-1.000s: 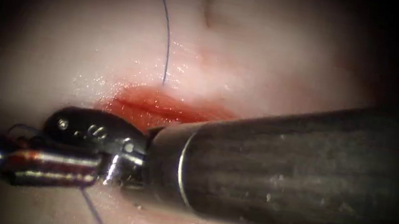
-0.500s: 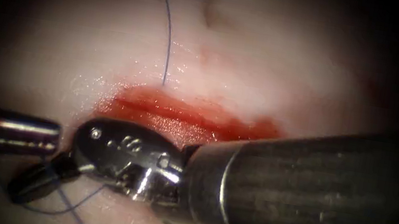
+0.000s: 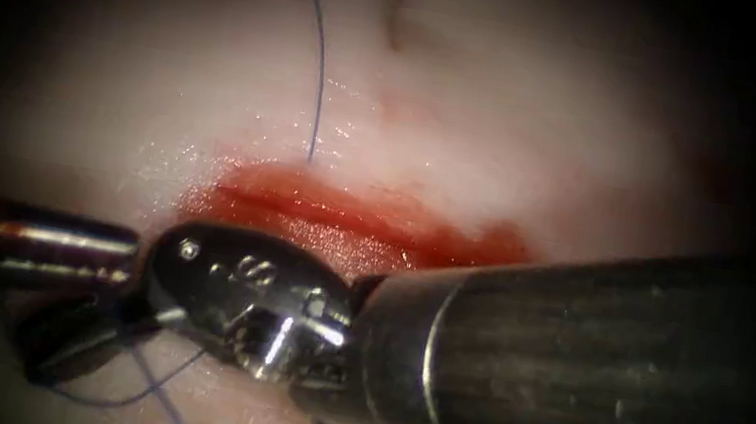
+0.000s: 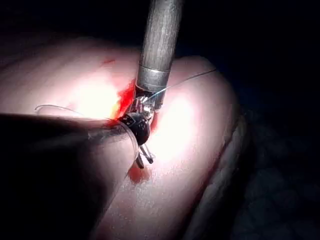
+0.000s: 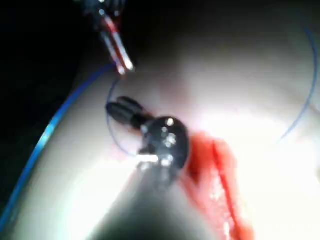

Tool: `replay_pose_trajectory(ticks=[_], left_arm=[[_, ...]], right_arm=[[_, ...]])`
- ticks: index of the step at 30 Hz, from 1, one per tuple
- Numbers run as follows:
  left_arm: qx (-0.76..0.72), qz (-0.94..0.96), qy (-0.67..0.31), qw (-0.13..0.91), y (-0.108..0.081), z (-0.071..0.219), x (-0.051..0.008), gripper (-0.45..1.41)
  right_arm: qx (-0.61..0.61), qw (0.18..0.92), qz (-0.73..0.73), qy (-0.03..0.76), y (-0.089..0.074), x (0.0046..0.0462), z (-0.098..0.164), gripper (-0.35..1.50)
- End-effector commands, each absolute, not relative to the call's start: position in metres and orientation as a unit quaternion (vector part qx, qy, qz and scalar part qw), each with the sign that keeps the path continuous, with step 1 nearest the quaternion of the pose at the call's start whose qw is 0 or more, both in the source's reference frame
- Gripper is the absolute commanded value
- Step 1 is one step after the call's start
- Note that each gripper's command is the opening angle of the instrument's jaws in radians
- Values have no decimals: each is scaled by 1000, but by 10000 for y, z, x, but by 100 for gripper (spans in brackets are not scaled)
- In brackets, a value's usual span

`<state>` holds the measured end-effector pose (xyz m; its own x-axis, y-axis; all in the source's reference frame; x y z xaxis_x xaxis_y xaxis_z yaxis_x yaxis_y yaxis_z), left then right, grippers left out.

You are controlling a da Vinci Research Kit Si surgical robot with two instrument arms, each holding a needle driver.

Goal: Wound Closure

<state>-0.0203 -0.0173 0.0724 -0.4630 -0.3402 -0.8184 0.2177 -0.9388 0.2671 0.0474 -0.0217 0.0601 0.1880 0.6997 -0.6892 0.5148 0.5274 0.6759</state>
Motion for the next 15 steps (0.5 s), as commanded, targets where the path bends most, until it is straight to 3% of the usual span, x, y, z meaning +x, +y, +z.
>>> replay_pose_trajectory(ticks=[1, 4, 5, 8, 15], left_arm=[[490, -854, -61, 162, -179, 730, -210, -45], [493, -853, -60, 161, -176, 732, -217, -45], [498, -851, -63, 156, -168, 734, -223, -45], [515, -845, -67, 127, -131, 740, -234, -45], [531, -842, -59, 81, -103, 753, -253, -45]], right_arm=[[482, 601, 77, 633, -222, 475, 602, 41], [481, 597, 90, 635, -205, 453, 587, 37], [478, 593, 102, 640, -189, 428, 573, 36], [469, 594, 118, 642, -180, 403, 563, 58], [449, 604, 124, 647, -184, 370, 561, 54]])
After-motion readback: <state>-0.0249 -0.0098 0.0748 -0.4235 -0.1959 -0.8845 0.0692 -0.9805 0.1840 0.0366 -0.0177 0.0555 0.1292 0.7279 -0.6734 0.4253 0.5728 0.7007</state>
